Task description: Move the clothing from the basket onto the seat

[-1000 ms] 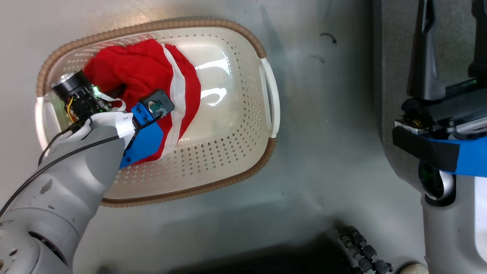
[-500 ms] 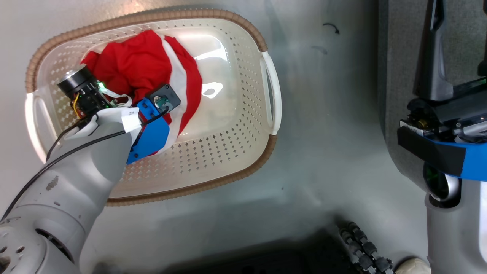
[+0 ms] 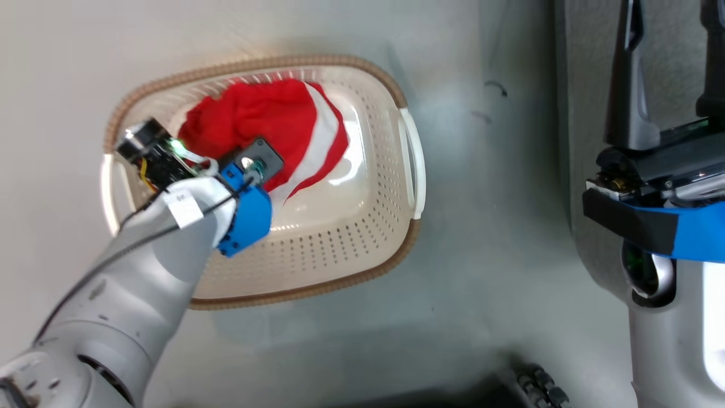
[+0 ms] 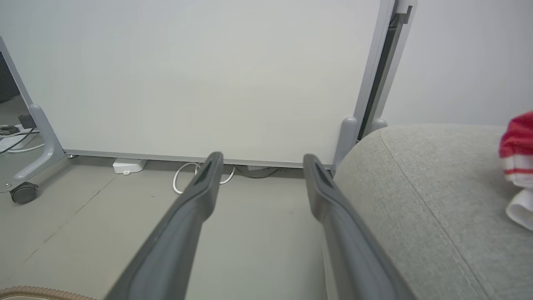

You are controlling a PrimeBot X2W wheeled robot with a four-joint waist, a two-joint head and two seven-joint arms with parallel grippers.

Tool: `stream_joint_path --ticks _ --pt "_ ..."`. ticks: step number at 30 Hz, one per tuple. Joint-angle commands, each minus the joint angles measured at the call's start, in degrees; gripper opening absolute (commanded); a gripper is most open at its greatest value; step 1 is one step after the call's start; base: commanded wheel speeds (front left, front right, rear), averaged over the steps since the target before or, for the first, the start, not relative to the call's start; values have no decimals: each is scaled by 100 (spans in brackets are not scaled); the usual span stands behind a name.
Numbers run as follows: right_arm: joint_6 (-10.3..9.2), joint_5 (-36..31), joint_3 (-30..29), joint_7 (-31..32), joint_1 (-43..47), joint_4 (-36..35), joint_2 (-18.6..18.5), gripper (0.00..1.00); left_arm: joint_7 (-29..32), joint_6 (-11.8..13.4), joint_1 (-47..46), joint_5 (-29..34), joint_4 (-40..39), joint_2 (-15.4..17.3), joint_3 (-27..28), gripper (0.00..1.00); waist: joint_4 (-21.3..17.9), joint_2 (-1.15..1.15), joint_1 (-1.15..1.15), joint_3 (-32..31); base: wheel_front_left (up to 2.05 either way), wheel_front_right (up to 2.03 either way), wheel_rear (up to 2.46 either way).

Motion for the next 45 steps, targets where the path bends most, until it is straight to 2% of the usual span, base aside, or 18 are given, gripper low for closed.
stream_joint_path --ticks 1,7,16,25,37,45 --pt "3 3 1 -21 23 33 -1 100 -90 -14 88 -50 -3 -16 49 0 99 0 0 -255 0 0 0" --pt "3 26 -32 -21 172 241 -1 100 -489 -17 286 -388 -4 -167 296 0 226 0 0 -821 0 0 0" --pt "3 42 -90 -21 517 575 -2 100 -695 -35 676 -828 -265 -330 666 0 420 0 0 -1823 0 0 0" --pt "3 -32 -149 -20 947 830 -2 100 -696 81 1280 -996 -1361 -147 1286 0 640 0 0 -2759 0 0 0" --pt "3 55 -124 -21 1431 1089 -2 100 -698 100 2005 -972 -2578 38 2600 0 812 0 0 -3729 0 0 0" --pt "3 123 -162 -20 1741 1202 -2 100 -697 55 2395 -765 -3401 -37 3327 0 887 0 0 -4214 0 0 0"
